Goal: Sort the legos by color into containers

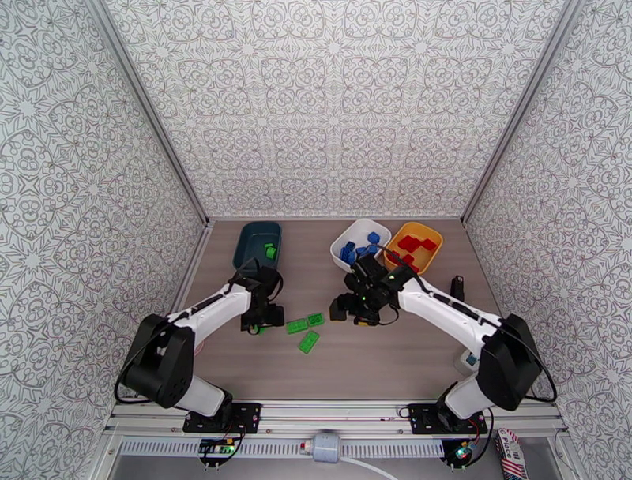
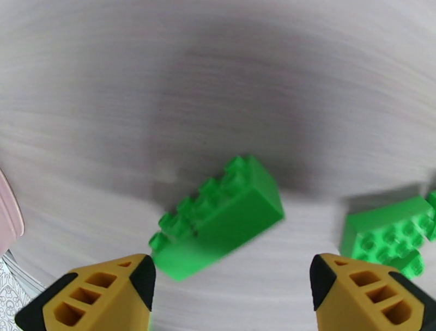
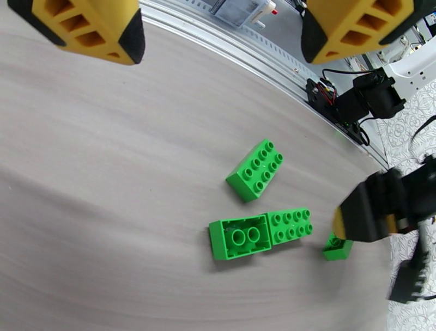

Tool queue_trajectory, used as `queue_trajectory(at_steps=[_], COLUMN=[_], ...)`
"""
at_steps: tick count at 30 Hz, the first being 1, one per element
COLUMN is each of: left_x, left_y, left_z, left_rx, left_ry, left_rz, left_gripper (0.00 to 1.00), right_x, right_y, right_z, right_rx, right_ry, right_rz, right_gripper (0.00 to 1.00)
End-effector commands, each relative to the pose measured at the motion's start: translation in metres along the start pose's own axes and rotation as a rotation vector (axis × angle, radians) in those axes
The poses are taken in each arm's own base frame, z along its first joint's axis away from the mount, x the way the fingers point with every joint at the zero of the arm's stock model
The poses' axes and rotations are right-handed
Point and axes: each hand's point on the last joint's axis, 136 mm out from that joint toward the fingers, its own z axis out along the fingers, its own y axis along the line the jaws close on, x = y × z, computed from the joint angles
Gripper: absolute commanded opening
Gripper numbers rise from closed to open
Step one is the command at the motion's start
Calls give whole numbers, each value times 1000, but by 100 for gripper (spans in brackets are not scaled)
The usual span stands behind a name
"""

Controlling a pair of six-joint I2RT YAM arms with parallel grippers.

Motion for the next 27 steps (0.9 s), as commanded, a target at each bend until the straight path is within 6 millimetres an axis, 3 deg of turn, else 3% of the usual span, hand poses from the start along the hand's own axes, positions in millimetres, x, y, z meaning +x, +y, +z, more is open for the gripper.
queue_trajectory(at_steps=[1,5,16,23,27], left_x=[-1,-5,-23,-27,-27], left_y=[-2,3,-5,-12,-19], left_z=[18,27,25,27,16], left_rx=[-18,-38,3,60,102], left_ry=[33,62,53,61,47], left_rz=[0,-11,-31,-82,-100], left_gripper=[78,75,64,46,39], right_x=[2,6,10,3,-4], right_y=[-2,-4,-9,-3,3], right_z=[-7,-10,-11,-11,-4], right_rx=[4,-4,1,4,-6], right_ry=[-41,-49,-57,-58,-44], right_rz=[16,29,40,28,26], right_gripper=[80,80,79,79,77])
